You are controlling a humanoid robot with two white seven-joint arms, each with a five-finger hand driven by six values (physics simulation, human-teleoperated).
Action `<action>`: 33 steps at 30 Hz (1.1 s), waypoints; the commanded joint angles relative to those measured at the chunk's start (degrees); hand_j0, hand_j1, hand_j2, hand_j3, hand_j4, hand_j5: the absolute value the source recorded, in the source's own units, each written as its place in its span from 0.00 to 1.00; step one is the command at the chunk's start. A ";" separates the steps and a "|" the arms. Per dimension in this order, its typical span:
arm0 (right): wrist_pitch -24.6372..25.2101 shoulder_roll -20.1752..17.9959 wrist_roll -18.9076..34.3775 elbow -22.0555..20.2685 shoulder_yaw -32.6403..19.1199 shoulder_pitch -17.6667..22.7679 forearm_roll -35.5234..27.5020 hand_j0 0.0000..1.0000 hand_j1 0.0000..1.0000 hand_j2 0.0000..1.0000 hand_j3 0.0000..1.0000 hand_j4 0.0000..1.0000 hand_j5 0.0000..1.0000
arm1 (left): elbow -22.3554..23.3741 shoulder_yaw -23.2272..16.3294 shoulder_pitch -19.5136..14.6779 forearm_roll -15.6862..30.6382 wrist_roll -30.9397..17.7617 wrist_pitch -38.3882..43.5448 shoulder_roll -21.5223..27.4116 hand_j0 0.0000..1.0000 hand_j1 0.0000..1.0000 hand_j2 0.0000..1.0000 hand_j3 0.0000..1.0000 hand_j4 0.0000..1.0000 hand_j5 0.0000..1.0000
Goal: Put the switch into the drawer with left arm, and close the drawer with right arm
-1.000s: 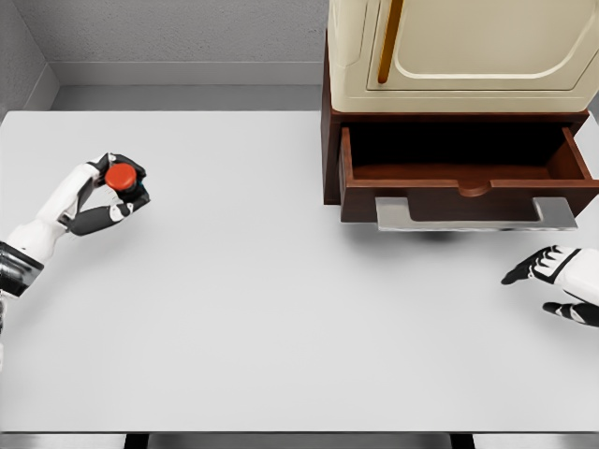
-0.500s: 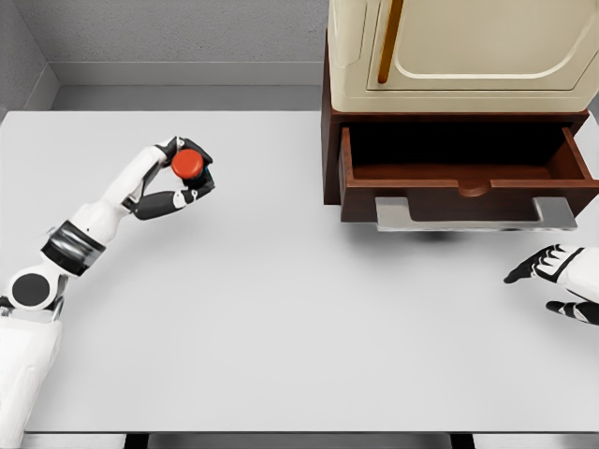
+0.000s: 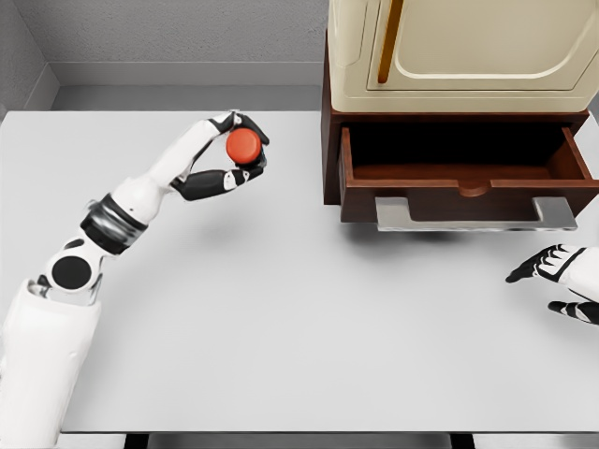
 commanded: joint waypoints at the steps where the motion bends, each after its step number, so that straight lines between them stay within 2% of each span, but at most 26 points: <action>1: -0.02 -0.19 -0.01 -0.13 -0.03 0.00 -0.39 0.74 0.74 0.74 0.74 0.74 0.74 | -2.43 0.06 -0.09 -4.14 0.04 0.12 -1.24 0.36 0.36 0.36 0.36 0.36 0.36; 9: -0.02 -0.72 -0.01 -0.75 -0.03 0.00 -0.31 0.74 0.74 0.74 0.74 0.74 0.74 | -7.18 -0.20 -1.58 -16.71 0.13 0.03 -7.04 0.36 0.36 0.36 0.36 0.36 0.36; 13: -0.02 -0.80 -0.01 -0.84 -0.03 0.00 -0.31 0.74 0.74 0.74 0.74 0.74 0.74 | -7.53 -0.29 -3.25 -21.45 0.04 -0.06 -8.71 0.36 0.36 0.36 0.36 0.36 0.36; 18: -0.02 -0.72 -0.01 -0.75 -0.03 0.00 -0.31 0.74 0.74 0.74 0.74 0.74 0.74 | -7.45 -3.01 -5.19 -26.38 0.04 -0.06 -11.35 0.36 0.36 0.36 0.36 0.36 0.36; 26: -0.02 -0.72 -0.01 -0.75 -0.03 0.00 -0.31 0.74 0.74 0.74 0.74 0.74 0.74 | -7.36 -6.97 -7.74 -36.57 0.13 0.03 -11.88 0.36 0.36 0.36 0.36 0.36 0.36; 30: -0.02 -0.72 -0.01 -0.75 -0.03 0.00 -0.31 0.74 0.74 0.74 0.74 0.74 0.74 | -7.27 -8.99 -8.61 -38.77 0.13 0.03 -11.88 0.36 0.36 0.36 0.36 0.36 0.36; 33: -0.02 -0.63 -0.01 -0.58 -0.03 0.00 -0.31 0.74 0.74 0.74 0.74 0.74 0.74 | -7.09 -9.78 -8.70 -42.29 0.13 0.12 -11.88 0.36 0.36 0.36 0.36 0.36 0.36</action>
